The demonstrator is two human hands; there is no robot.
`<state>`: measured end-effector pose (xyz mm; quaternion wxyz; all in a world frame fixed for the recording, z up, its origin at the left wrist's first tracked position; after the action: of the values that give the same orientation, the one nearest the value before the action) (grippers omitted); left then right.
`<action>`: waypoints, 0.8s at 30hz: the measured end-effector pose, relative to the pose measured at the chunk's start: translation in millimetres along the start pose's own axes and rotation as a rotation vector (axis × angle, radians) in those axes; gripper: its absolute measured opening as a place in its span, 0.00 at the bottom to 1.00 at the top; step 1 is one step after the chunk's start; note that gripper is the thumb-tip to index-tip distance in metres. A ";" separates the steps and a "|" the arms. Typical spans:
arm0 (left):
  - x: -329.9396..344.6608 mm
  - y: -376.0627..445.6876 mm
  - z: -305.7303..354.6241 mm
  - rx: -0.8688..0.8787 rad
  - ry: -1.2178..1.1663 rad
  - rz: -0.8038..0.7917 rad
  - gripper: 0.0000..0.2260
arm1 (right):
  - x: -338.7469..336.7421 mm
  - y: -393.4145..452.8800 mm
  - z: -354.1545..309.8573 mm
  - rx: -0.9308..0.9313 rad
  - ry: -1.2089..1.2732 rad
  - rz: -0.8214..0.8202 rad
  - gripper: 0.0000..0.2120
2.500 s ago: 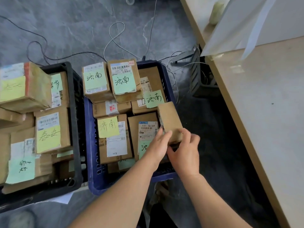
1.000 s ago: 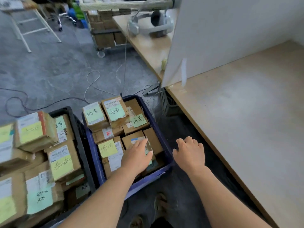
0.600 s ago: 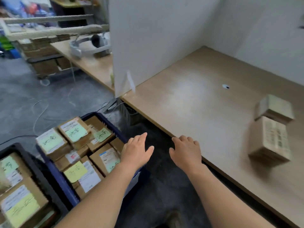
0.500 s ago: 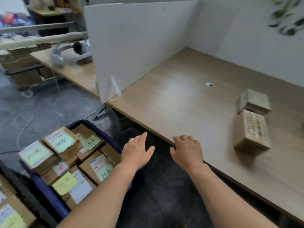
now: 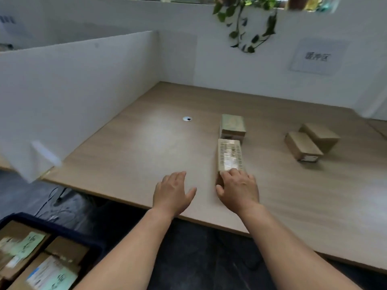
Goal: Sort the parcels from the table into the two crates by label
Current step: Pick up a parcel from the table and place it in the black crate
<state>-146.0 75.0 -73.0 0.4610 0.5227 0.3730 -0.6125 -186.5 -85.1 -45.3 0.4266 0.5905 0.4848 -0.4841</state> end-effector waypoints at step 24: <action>57.8 111.5 339.0 0.243 0.057 -0.032 0.30 | -35.3 37.9 342.9 0.227 0.051 0.063 0.21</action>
<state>-141.7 -286.5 -67.7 0.3738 0.5860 0.3172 -0.6452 -205.5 -430.7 -66.6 0.3596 0.6621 0.4188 -0.5068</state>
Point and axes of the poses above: each hand's wrist, its own y-axis towards the middle knuckle, its own x-axis out of the palm, z = x × y, the point moved 7 cm from there along y, towards the middle knuckle, and after that the axes turned 10 degrees about y, right-handed, at the moved point
